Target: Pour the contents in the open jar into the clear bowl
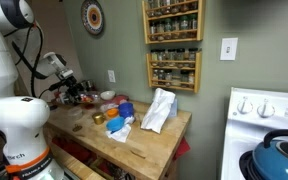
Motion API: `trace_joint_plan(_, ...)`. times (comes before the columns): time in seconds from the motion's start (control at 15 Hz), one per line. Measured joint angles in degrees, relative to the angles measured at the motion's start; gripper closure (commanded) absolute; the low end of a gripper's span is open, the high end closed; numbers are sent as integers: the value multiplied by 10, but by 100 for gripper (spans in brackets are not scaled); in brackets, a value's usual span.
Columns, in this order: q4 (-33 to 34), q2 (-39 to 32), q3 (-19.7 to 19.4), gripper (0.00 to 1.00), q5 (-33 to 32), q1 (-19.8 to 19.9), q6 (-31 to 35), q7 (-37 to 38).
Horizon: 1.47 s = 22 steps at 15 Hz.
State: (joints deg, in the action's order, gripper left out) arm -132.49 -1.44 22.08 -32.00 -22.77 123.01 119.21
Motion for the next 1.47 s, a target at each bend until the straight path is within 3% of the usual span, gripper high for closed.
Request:
trace_joint_plan(0.27, -34, 40, -26, 39, 150, 24, 80, -160)
trace_joint_plan(0.33, -41, 47, -32, 14, 195, 28, 94, -203)
trace_joint_plan(0.53, -56, 63, -43, 14, 261, 36, 114, -285)
trace_joint_plan(0.6, -59, 65, -44, 39, 264, 37, 116, -288)
trace_joint_plan(0.87, -56, 61, -45, 39, 295, 40, 116, -297)
trace_joint_plan(1.13, -37, 46, -74, 39, 453, 60, 102, -407)
trace_joint_plan(1.47, 4, 19, -110, 39, 623, 95, 23, -542)
